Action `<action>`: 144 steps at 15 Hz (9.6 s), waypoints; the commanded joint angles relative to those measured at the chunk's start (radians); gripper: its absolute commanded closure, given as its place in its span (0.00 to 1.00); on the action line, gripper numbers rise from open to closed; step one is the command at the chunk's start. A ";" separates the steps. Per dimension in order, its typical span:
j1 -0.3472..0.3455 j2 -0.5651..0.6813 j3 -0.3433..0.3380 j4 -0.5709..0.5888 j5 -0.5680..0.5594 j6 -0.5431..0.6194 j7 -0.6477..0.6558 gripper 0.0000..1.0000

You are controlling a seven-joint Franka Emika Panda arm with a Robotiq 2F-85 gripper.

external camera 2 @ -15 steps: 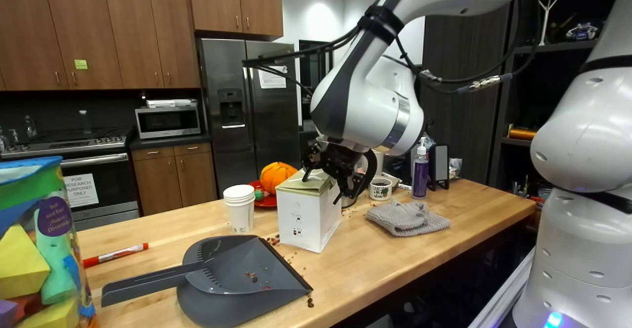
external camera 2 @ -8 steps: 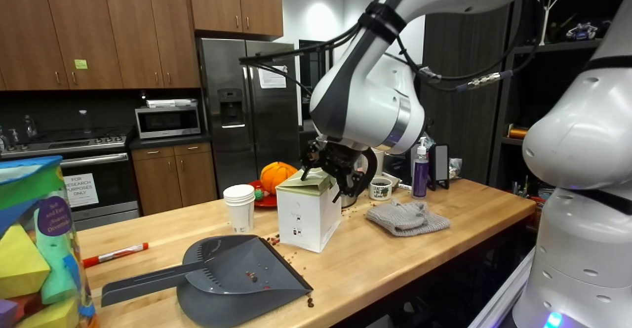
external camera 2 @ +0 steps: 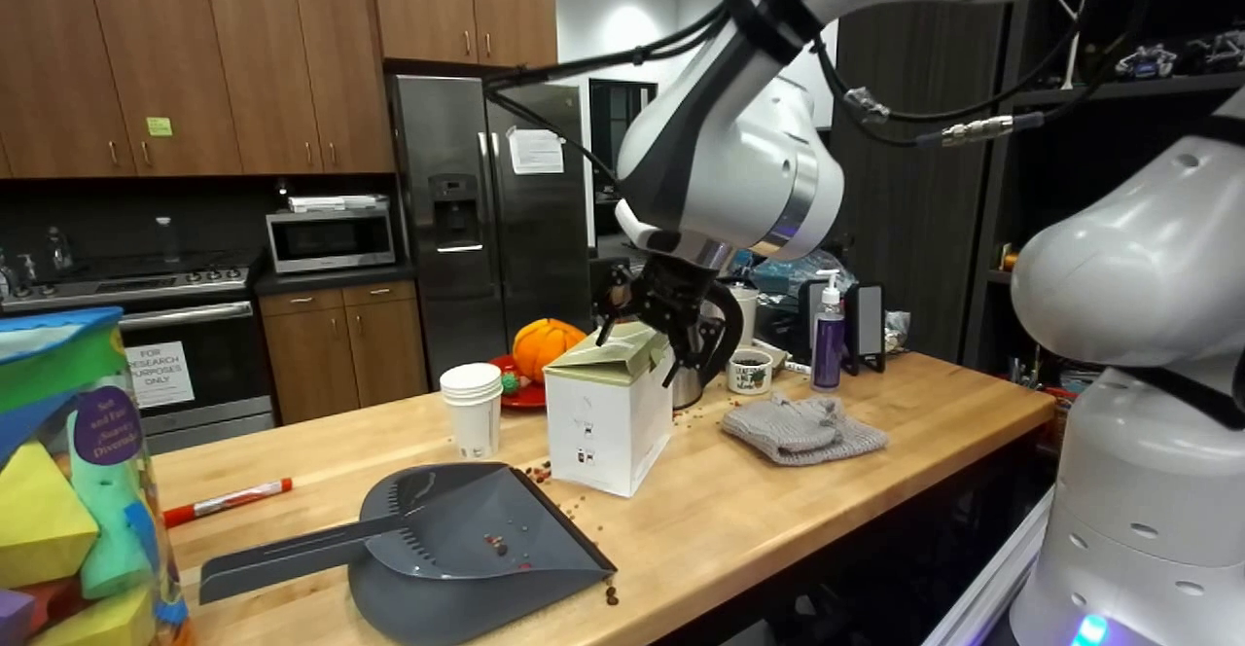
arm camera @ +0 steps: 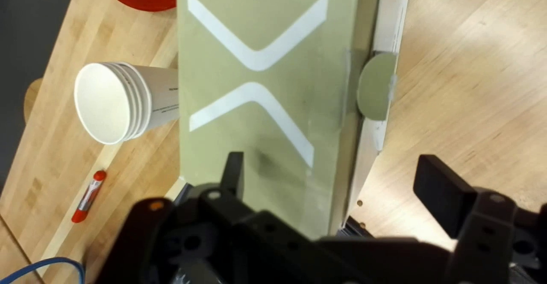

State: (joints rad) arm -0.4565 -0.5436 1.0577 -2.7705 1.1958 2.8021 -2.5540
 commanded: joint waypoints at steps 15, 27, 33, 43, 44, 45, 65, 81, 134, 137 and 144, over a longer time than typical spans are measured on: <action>-0.003 -0.312 -0.083 0.005 -0.111 -0.357 0.093 0.00; 0.528 -0.033 -0.724 0.021 -0.832 -0.437 0.375 0.00; 0.725 0.058 -0.972 0.068 -0.893 -0.445 0.339 0.00; 0.737 0.124 -0.991 0.129 -0.910 -0.332 0.471 0.00; 0.735 0.132 -0.992 0.129 -0.909 -0.300 0.485 0.00; 0.736 0.140 -0.996 0.130 -0.909 -0.274 0.493 0.00; 0.747 0.247 -1.061 0.145 -0.900 -0.033 0.501 0.00; 0.778 0.313 -1.103 0.148 -0.831 0.035 0.455 0.00; 0.808 0.076 -1.108 0.101 -1.084 -0.528 0.511 0.00; 0.781 0.064 -1.081 0.085 -1.075 -0.533 0.512 0.00; 0.776 0.072 -1.082 0.083 -1.080 -0.500 0.472 0.00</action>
State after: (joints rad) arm 0.3395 -0.4610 -0.0416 -2.6764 0.1192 2.2596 -2.0580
